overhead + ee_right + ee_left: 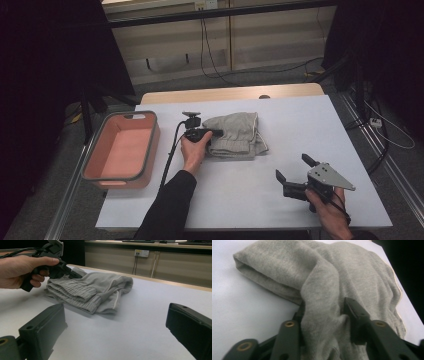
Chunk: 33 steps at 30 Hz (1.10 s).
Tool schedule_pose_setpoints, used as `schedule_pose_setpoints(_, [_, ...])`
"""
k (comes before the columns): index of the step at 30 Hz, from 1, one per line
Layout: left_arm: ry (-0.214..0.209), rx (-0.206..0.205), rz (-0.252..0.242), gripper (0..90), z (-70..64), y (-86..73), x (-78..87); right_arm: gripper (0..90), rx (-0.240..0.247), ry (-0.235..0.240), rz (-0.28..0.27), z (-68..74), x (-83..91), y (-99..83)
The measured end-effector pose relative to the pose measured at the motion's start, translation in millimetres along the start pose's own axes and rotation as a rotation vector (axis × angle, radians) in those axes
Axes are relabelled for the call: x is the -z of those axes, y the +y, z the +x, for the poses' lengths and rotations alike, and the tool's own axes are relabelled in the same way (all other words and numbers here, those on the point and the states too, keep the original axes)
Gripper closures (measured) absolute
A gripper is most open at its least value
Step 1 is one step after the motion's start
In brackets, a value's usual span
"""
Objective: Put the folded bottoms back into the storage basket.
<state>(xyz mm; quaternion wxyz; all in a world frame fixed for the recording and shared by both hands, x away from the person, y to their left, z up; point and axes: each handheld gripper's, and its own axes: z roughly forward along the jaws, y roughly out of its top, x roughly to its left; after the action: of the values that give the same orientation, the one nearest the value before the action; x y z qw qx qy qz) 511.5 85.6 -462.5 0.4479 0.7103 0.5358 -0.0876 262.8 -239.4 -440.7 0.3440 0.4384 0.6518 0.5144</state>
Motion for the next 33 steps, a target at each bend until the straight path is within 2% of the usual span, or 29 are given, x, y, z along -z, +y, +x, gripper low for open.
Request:
schedule_pose_setpoints(2, [0.003,-0.005,0.01,66.4,-2.6,-0.2,-1.1,2.4,0.0,0.001,0.003,-0.2,-0.1,-0.1])
schedule_pose_setpoints(5, [0.006,-0.001,0.01,75.1,-4.9,-1.5,-2.4,2.3,0.001,0.002,0.003,0.2,-0.5,-0.1])
schedule_pose_setpoints(8, [0.005,-0.023,0.008,78.7,-5.4,-0.4,0.3,2.4,0.001,0.001,0.002,-0.1,-0.1,0.0])
schedule_pose_setpoints(12, [0.009,-0.029,-0.004,79.7,-6.0,-0.1,1.9,2.4,0.001,0.001,0.001,-0.4,0.1,-0.1])
schedule_pose_setpoints(13, [0.001,-0.029,-0.002,79.8,-5.3,0.2,2.6,2.3,0.001,0.0,0.001,-0.4,0.2,-0.1])
schedule_pose_setpoints(14, [0.001,-0.012,-0.013,79.9,-6.2,0.1,2.9,2.4,-0.004,-0.001,0.0,-0.1,0.5,0.0])
schedule_pose_setpoints(17, [-0.011,-0.017,-0.025,79.9,-7.1,1.5,6.4,2.3,-0.005,-0.002,0.0,-0.2,0.7,0.0])
schedule_pose_setpoints(21, [-0.018,-0.034,-0.043,79.9,-10.0,4.3,11.0,2.4,-0.007,-0.003,-0.001,-0.4,1.3,0.1])
schedule_pose_setpoints(25, [-0.043,-0.04,-0.058,80.0,-11.7,7.4,15.1,2.4,-0.005,-0.004,0.0,-0.4,1.1,0.0])
schedule_pose_setpoints(27, [-0.039,-0.044,-0.072,80.1,-14.1,8.5,16.4,2.4,-0.006,-0.005,-0.001,-0.4,1.6,0.1])
schedule_pose_setpoints(29, [-0.025,-0.066,-0.072,80.2,-16.2,9.3,17.7,2.3,-0.005,-0.008,-0.002,-0.4,2.0,0.3])
schedule_pose_setpoints(33, [-0.035,-0.077,-0.092,80.3,-20.7,10.4,20.3,2.3,-0.005,-0.008,-0.002,-0.2,1.9,0.4])
